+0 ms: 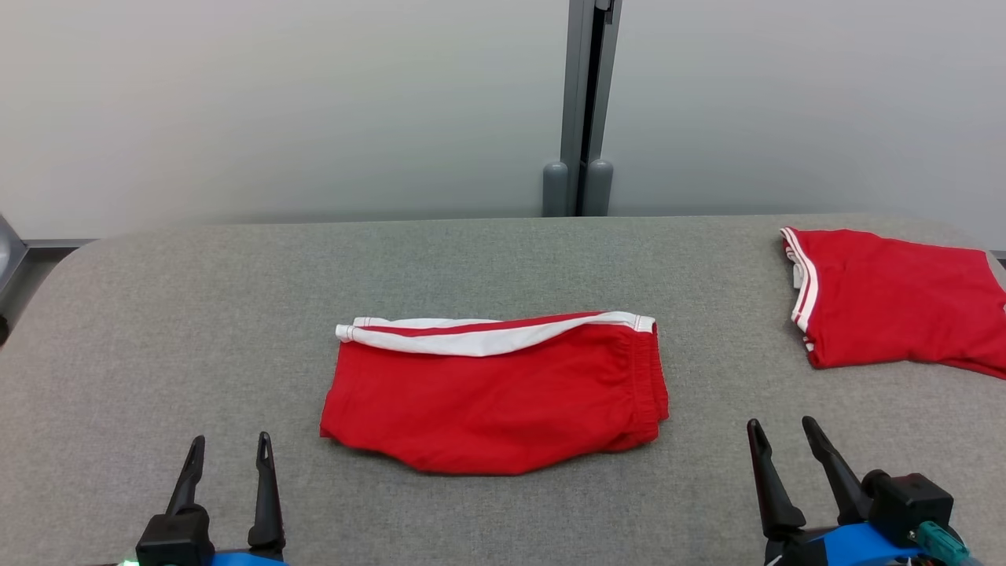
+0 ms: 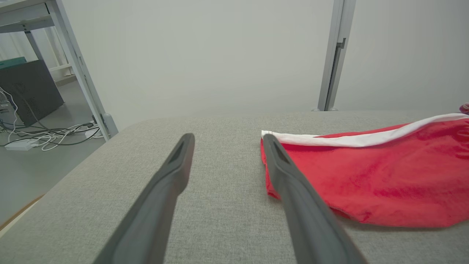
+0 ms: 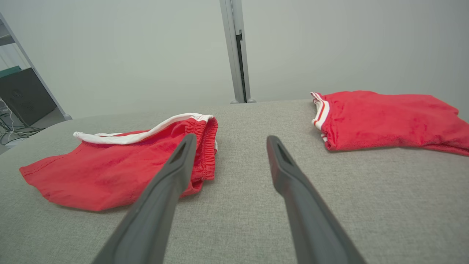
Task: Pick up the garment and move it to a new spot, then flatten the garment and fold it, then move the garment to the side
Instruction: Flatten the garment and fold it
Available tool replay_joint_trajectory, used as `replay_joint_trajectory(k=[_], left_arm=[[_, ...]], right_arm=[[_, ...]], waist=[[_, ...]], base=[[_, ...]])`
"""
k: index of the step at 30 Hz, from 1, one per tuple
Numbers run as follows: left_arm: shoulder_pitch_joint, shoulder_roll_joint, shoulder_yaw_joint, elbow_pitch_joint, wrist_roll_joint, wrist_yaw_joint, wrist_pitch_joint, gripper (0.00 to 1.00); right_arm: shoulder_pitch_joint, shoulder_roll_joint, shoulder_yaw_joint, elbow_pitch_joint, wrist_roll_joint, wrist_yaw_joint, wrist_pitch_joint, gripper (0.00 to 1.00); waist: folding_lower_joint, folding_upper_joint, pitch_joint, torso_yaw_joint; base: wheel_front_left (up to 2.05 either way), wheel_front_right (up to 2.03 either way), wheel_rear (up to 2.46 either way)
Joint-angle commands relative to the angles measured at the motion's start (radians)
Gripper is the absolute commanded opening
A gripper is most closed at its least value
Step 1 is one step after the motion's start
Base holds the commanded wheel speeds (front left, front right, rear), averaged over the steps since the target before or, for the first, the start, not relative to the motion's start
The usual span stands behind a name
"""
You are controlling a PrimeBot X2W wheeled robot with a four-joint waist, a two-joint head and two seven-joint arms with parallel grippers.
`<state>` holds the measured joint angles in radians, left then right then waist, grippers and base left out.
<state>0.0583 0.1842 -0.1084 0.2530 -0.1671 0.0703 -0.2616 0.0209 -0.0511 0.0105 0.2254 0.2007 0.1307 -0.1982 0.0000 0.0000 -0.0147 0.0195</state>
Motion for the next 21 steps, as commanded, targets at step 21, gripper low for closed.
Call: replay_joint_trajectory(k=[21], left_arm=[[-0.092, -0.024, -0.013, -0.016, 0.019, -0.011, -0.004, 1.00]], right_arm=[[-0.433, 0.000, 0.110, 0.291, -0.039, 0.000, 0.076, 1.00]], waist=[[0.0000, 0.0000, 0.114, 0.057]], base=[[0.00, 0.00, 0.00]])
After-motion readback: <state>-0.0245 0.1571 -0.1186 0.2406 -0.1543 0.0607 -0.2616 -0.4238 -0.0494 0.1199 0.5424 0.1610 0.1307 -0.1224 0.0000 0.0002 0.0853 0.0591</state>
